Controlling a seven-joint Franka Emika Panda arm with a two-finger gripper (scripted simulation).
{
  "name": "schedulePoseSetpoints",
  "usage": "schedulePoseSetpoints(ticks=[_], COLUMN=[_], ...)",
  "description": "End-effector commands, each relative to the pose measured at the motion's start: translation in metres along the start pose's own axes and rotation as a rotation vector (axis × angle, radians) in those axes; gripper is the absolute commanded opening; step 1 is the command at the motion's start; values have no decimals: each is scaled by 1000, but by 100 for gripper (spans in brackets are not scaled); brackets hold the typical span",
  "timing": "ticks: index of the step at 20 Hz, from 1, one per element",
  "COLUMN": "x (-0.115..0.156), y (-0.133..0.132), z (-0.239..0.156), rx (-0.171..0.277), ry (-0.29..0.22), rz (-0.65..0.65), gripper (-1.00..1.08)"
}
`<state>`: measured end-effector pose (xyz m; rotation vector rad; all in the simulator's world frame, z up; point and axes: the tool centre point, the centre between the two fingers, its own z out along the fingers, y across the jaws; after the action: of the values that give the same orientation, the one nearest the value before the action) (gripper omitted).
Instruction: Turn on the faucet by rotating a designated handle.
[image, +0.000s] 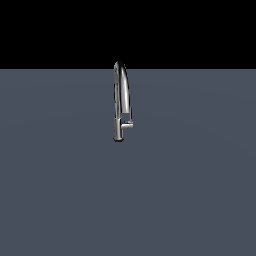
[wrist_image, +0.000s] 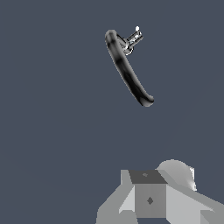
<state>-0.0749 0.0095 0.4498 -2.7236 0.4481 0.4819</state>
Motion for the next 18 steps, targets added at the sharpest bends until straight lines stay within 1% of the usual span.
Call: schedulePoseSetpoints(ticks=[1, 18], x=[16, 120], y=[-1, -1], z=[3, 38], rx=[28, 227], ry=[-37, -294], rz=[31, 245], gripper=[-100, -100])
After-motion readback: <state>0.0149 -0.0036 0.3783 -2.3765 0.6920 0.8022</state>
